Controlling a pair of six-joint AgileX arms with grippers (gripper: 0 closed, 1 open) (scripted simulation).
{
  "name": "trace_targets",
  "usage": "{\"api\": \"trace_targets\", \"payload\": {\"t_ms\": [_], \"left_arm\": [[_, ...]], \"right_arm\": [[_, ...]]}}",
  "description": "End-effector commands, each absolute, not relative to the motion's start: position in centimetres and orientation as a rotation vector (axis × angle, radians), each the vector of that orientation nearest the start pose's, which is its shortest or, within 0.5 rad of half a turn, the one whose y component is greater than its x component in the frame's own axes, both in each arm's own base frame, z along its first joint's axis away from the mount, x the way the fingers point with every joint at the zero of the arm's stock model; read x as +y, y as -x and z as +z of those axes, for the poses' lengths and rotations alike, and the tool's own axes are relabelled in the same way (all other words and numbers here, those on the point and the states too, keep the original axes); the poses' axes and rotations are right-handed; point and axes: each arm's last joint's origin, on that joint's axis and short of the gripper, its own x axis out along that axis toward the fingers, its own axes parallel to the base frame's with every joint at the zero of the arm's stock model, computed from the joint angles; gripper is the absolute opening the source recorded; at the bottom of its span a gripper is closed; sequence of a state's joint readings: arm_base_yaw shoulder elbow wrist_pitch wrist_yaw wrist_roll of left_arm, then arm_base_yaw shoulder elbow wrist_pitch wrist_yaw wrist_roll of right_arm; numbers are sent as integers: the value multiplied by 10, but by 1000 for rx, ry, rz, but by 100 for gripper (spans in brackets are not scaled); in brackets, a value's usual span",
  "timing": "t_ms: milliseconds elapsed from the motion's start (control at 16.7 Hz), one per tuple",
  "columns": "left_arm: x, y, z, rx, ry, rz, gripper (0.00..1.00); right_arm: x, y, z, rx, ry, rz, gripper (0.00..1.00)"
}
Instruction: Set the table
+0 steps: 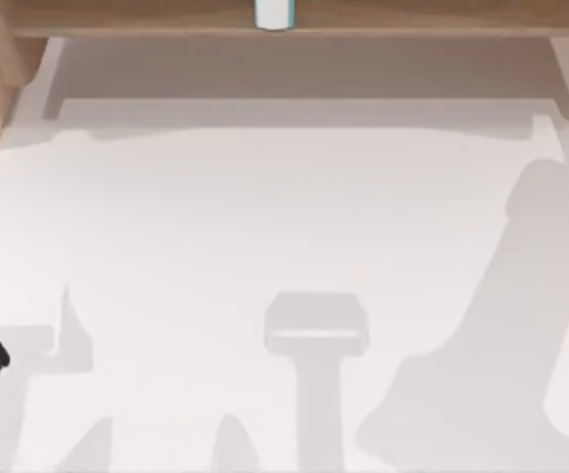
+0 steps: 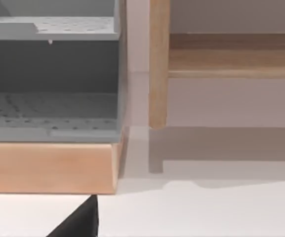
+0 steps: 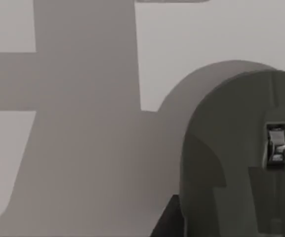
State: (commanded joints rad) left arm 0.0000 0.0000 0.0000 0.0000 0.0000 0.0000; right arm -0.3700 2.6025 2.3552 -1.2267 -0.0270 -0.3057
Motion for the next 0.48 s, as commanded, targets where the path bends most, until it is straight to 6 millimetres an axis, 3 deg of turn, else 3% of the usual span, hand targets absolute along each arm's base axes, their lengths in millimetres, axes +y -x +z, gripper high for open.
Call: {"api": "trace_targets", "payload": {"t_ms": [120, 480], "left_arm": [[-1, -106, 160, 0, 0, 0, 100], [-1, -106, 160, 0, 0, 0, 100]], "right_arm": [[-179, -482, 135, 1468, -38, -36, 0], [-179, -482, 135, 1468, -38, -36, 0]]}}
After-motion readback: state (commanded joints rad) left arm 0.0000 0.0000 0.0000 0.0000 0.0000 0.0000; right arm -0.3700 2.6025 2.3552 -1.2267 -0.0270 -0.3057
